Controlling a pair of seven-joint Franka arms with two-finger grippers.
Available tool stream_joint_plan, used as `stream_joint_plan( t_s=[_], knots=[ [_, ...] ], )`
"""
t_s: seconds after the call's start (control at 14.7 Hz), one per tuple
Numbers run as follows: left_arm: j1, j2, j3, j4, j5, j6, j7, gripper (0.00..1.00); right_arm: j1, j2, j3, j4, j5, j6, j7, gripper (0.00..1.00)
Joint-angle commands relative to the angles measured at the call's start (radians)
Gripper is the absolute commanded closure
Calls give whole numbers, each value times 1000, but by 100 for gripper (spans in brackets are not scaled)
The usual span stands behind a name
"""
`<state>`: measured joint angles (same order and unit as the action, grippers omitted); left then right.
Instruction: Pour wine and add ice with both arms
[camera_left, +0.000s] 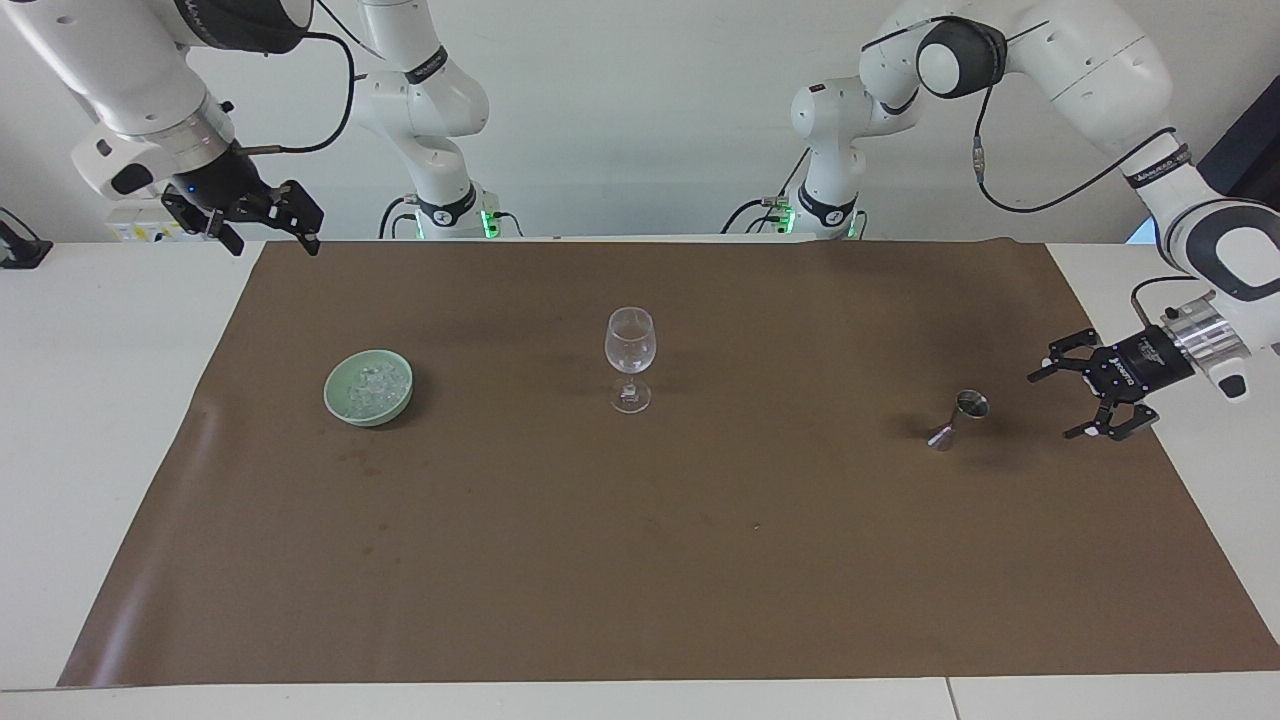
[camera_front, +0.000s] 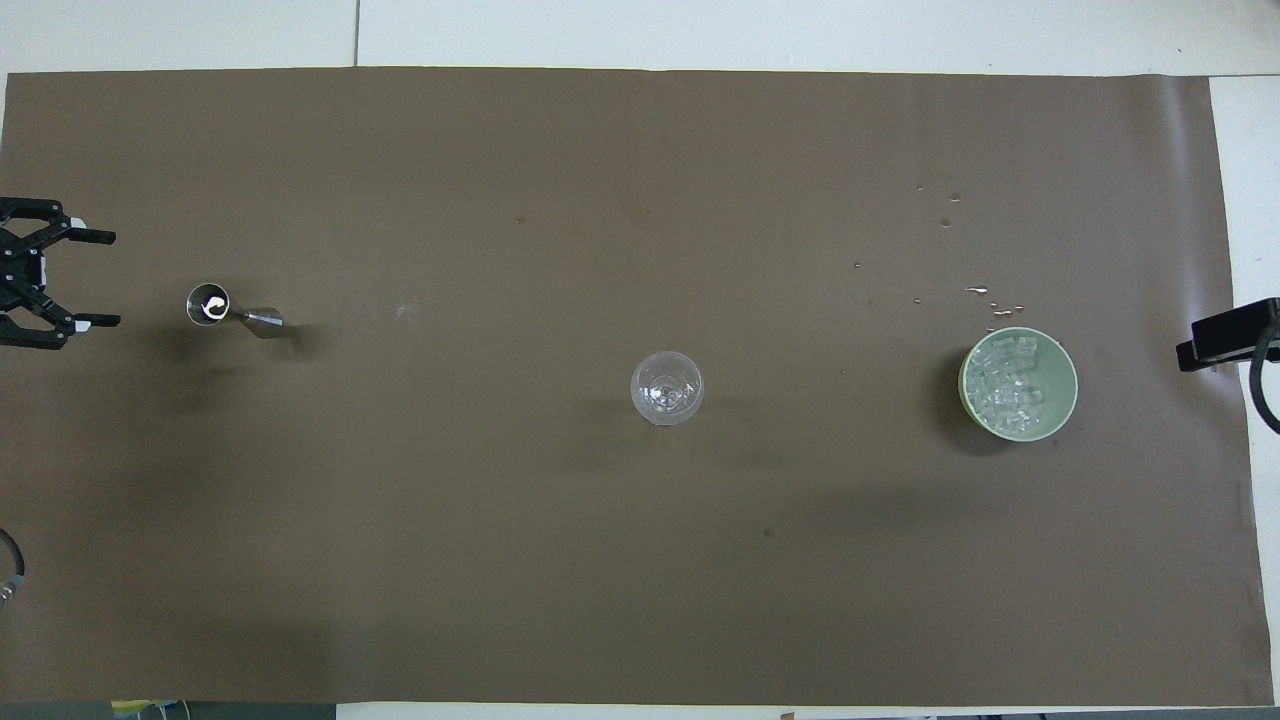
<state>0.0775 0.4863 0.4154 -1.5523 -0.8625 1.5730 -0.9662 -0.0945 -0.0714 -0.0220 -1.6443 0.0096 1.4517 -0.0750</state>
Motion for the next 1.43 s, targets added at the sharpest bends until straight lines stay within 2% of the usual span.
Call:
stream_joint_plan(
  t_s=[0.0,0.34,0.54,0.68,1.09,1.23,1.36],
  knots=[
    [12,-6,-4,-93,-97,-5,130,0,-5,-18,1,-17,1,-2,-22,0],
    [7,-57,-7,-282,-179,152,179,0,-4,-18,1,-16,1,-2,-22,0],
    [2,-80,-7,-337,-216,168,184,0,-4,-18,1,-17,1,-2,-22,0],
    [4,-115,-9,-431,-236,222,245,0,-4,-18,1,-16,1,-2,-22,0],
    [-65,-126,-9,-477,-317,242,290,0,-5,-18,1,-17,1,-2,-22,0],
    [-99,-127,-7,-494,-403,249,274,2,-4,-18,1,-17,1,-2,-22,0],
    [-123,-126,-7,-500,-432,277,270,3,-4,-18,1,-17,1,-2,-22,0]
  ],
)
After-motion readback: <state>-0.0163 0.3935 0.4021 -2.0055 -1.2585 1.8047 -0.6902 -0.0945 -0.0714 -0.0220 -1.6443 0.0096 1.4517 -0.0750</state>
